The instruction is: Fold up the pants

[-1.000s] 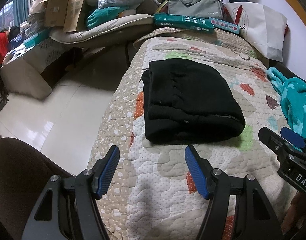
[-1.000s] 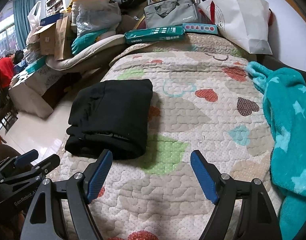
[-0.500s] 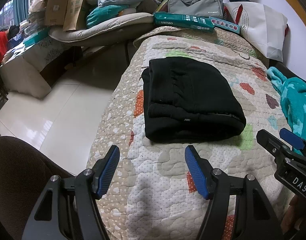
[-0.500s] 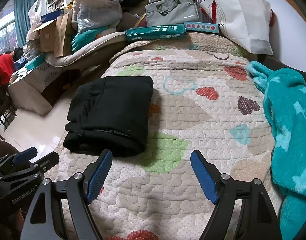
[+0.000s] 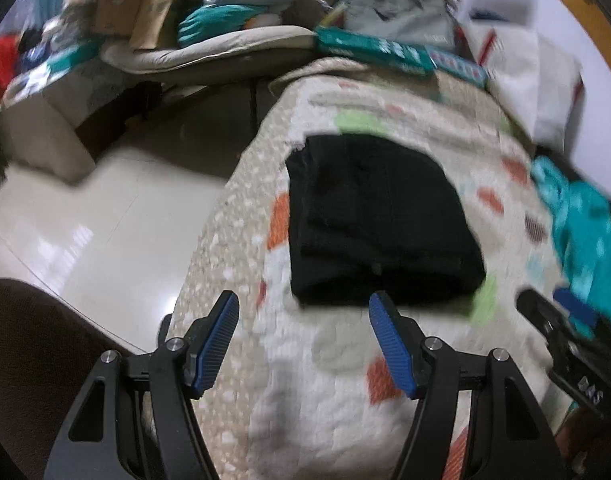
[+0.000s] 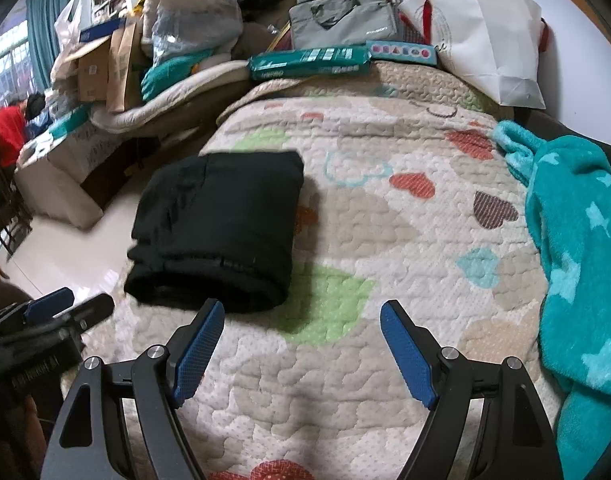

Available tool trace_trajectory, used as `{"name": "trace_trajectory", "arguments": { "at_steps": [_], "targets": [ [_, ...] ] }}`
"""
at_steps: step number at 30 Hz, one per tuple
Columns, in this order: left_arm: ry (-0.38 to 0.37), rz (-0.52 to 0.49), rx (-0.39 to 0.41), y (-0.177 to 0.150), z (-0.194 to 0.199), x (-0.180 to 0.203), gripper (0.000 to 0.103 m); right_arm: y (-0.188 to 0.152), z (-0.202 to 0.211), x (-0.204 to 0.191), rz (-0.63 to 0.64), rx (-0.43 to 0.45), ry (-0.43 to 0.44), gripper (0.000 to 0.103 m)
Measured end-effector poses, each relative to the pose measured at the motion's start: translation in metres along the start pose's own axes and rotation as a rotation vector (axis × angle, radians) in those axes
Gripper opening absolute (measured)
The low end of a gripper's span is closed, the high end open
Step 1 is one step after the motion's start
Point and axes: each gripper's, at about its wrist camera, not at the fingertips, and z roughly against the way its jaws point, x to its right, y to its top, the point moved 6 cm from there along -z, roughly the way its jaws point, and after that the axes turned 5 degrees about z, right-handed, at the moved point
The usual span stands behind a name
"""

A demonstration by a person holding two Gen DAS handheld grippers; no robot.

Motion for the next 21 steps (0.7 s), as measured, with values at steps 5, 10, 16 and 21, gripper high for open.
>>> {"name": "trace_trajectory", "arguments": {
  "at_steps": [5,10,16,21],
  "targets": [
    [-0.16,0.155,-0.129,0.041,-0.036,-0.003,0.074,0.04,0.005,0.018,-0.117,0.013,0.125,0.088],
    [-0.187,0.181,-0.223,0.061,-0.09,-0.001,0.074,0.075,-0.028,0.017,-0.113,-0.02,0.217,0.089],
    [-0.254,0.206,-0.34,0.063,-0.138,0.006,0.083,0.084,-0.101,0.022,-0.235,-0.126,0.342,0.089],
    [-0.296,0.163,-0.316,0.068,-0.152,0.014,0.093,0.077,-0.16,0.015,-0.406,-0.239,0.491,0.089]
  ]
}}
